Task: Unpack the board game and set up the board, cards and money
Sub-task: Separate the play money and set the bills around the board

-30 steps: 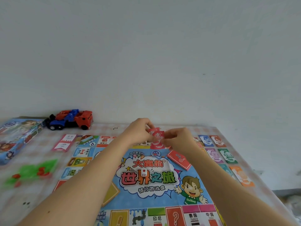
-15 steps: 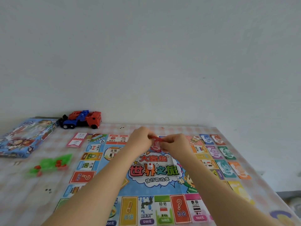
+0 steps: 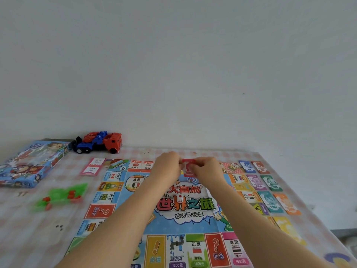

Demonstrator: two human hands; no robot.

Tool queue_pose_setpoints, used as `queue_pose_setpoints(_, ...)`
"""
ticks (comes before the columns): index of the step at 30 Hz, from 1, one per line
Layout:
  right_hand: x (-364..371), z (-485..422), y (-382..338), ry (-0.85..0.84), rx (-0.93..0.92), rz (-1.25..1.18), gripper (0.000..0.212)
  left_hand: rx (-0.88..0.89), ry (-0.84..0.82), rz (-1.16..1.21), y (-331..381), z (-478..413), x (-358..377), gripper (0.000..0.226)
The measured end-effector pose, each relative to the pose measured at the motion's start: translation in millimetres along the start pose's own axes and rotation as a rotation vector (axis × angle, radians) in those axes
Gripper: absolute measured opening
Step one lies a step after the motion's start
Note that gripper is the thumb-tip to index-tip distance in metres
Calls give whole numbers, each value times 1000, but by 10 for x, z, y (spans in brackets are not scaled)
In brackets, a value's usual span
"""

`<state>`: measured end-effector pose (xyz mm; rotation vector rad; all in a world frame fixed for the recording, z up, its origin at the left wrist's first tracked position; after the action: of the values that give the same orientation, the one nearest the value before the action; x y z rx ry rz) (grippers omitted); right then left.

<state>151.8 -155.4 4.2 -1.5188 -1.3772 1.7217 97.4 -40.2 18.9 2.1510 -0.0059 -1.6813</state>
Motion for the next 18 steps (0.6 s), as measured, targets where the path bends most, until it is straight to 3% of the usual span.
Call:
queue_pose_setpoints(3,49,-45,12,47,13,-95,20,20,-1,-11,-48,-23,9,23)
queue_pose_setpoints(7,140,-47,83,17,20,-45,20,30,5,-62,-86,-48,20,38)
queue_pose_setpoints(18,127,-67,91,2,5,98,25,26,-6,-9,-149,-67,76,25)
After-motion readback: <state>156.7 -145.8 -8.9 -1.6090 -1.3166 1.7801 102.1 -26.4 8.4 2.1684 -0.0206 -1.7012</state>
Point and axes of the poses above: each hand's wrist, its own z-axis away from the middle knuckle, its own x-axis out of the palm, y = z × x, the point moved 2 cm from there along -z, towards the middle knuckle, and after that the axes turned 7 degrees about -z, right-handed, at the moved point
